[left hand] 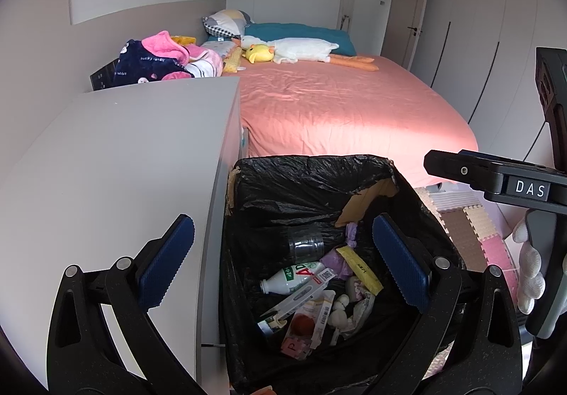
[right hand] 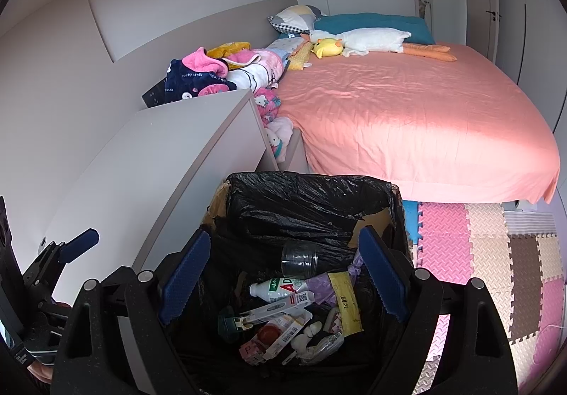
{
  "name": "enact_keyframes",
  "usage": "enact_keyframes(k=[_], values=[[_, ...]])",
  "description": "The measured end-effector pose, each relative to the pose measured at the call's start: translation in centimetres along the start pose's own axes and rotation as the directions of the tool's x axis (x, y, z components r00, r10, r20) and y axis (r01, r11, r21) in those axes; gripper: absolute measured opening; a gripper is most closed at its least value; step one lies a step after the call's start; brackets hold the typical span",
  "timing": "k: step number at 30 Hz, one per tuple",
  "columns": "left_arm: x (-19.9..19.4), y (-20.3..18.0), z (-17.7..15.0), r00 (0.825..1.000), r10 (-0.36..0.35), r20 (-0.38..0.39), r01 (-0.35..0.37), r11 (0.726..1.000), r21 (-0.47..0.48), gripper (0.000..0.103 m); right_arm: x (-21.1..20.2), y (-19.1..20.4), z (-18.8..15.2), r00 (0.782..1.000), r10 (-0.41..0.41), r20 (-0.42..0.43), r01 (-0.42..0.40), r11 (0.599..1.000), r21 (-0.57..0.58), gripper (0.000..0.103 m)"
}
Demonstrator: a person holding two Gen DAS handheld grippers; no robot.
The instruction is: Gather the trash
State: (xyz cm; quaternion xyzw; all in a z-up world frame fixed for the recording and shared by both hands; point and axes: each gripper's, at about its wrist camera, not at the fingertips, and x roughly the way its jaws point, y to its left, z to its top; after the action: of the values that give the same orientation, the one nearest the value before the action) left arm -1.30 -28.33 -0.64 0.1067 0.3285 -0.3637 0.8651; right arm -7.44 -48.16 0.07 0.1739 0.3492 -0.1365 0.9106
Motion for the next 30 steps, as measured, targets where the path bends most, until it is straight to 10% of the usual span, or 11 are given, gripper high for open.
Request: enact_keyframes(k=[30], values=[[-0.57,-0.77,-0.27,0.998,0.055,0.038,-0.056,0.998,0.030,0.097,0.19,-0.26,-0.33,1.000,-0.003,-0.005,0.003,1.000,0.003,0.086]])
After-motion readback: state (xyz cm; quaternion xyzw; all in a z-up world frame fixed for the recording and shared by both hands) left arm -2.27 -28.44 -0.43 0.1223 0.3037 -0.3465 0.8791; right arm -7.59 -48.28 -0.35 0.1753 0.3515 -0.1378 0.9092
